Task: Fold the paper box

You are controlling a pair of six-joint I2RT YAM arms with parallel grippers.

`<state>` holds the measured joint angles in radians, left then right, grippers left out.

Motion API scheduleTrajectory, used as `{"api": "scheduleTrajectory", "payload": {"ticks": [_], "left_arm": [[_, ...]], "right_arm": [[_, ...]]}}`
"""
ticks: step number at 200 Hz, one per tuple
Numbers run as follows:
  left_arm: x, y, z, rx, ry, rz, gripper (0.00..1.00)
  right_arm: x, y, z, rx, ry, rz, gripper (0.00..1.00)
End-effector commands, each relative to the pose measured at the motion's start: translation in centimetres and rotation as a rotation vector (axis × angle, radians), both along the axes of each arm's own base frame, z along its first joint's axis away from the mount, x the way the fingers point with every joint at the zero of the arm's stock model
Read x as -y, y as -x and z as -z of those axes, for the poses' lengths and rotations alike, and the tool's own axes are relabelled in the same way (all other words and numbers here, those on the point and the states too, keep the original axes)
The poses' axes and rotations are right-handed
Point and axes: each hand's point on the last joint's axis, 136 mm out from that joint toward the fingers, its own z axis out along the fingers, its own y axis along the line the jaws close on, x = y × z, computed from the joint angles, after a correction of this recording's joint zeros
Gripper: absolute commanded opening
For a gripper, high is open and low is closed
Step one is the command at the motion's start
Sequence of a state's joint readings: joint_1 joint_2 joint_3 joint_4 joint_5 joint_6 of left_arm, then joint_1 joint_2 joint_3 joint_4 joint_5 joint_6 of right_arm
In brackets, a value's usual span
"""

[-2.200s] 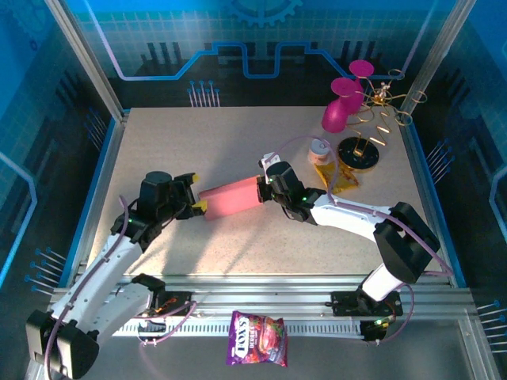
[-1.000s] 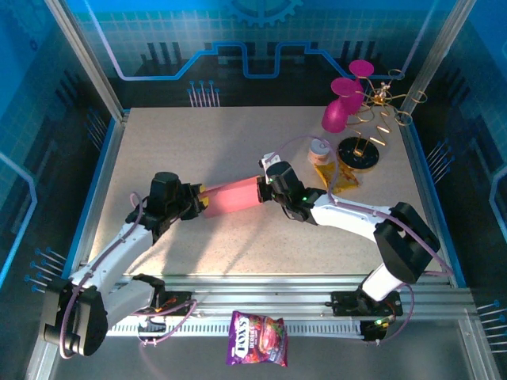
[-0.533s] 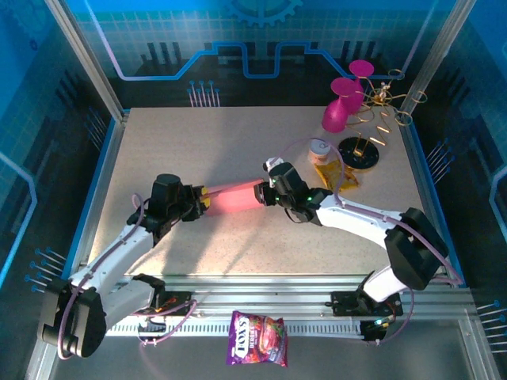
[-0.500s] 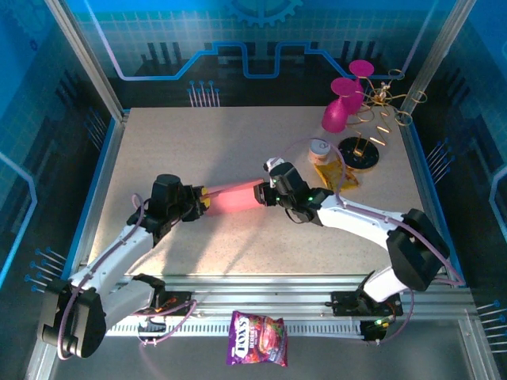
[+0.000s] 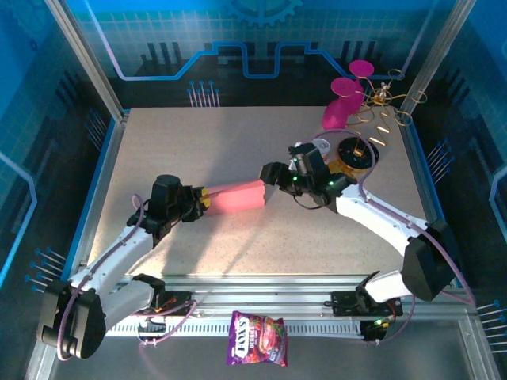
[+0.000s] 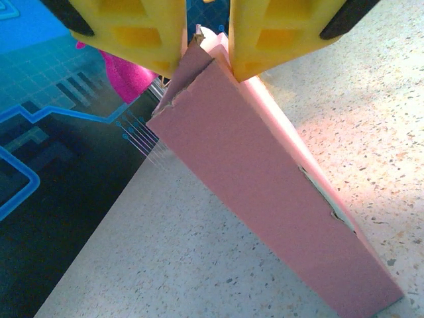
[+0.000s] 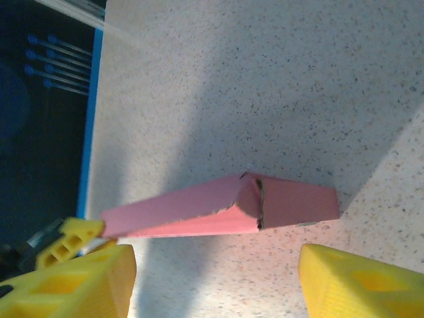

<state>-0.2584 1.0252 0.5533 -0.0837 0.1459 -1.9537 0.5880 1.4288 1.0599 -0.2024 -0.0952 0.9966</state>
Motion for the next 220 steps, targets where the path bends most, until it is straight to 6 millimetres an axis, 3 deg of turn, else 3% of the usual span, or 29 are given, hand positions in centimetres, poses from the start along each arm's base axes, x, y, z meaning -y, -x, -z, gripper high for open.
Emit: {"api": "scheduleTrajectory", "payload": {"ticks": [1, 38, 117, 169, 220], "left_arm": [[-0.5, 2.2, 3.4, -0.117, -0.059, 0.011, 0.2], [-0.5, 2.1, 3.3, -0.115, -0.062, 0.01, 0.2], [-0.4, 1.7, 3.2, -0.112, -0.062, 0.013, 0.19], [-0.4, 1.7, 3.2, -0.111, -0.062, 0.014, 0.19], [-0.4, 1.7, 3.3, -0.114, -0.064, 0.016, 0.18]], "right_arm": [[-1.2, -0.2, -0.6, -0.201, -0.195, 0.045, 0.67], [-1.5, -0.2, 1.3, -0.388, -0.271, 0.08, 0.66], [-2.5, -0.3, 5.3, -0.55, -0.349, 0.128, 0.63], [-2.1, -0.6, 6.4, -0.562, -0.379, 0.163, 0.43], [-1.2, -0.4, 8.5, -0.578, -0.391, 0.197, 0.31]]}}
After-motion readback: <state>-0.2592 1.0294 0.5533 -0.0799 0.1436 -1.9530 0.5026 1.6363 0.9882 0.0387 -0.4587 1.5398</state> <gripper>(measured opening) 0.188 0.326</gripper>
